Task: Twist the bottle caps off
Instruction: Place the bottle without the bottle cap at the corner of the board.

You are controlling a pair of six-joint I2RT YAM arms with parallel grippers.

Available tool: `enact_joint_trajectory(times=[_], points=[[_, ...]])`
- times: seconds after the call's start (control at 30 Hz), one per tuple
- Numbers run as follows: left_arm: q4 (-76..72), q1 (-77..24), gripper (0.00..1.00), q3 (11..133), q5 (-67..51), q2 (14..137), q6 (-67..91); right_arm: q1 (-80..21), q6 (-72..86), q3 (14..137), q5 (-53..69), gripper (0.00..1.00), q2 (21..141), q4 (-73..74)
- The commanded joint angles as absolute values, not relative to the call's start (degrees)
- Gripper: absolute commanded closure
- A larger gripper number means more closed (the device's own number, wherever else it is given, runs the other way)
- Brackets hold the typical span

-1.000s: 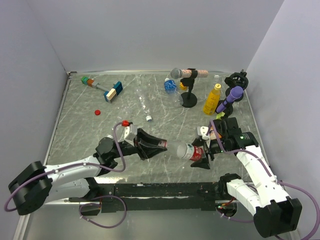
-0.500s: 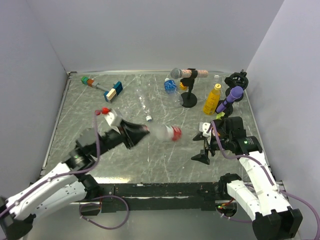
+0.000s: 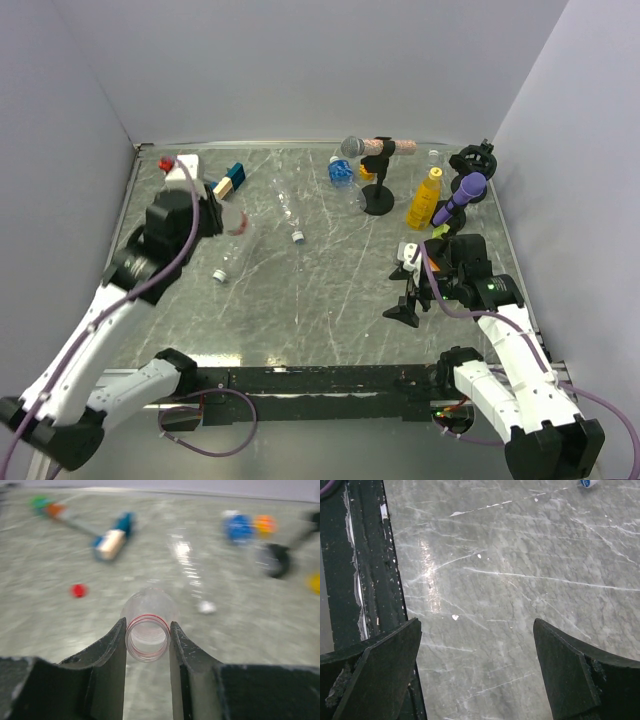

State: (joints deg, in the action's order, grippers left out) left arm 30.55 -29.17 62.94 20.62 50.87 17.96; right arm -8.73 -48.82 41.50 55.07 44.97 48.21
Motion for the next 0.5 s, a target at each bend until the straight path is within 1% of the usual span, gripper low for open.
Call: enact_joint_trajectory(times=[0.0,0.07,0.2,0.47], points=[[34.81,-19.98,0.99,70.04,26.99,57.64,13.9,-8.53,-48.16,41.31,55.28,0.01,44.3,46.32],[33.41,-13.31,0.99,72.15,22.78,61.15,13.1,-8.53,-48.25,41.22,55.63,0.01,44.38,46.41],[33.4,-4.94,0.99,78.47,16.98,70.29,13.1,-8.53,-48.34,41.22,55.81,0.01,43.95,46.41],[33.66,1.39,0.99,90.34,13.98,85.15,12.39,-8.61,-48.6,41.04,56.07,0.01,43.86,46.49]])
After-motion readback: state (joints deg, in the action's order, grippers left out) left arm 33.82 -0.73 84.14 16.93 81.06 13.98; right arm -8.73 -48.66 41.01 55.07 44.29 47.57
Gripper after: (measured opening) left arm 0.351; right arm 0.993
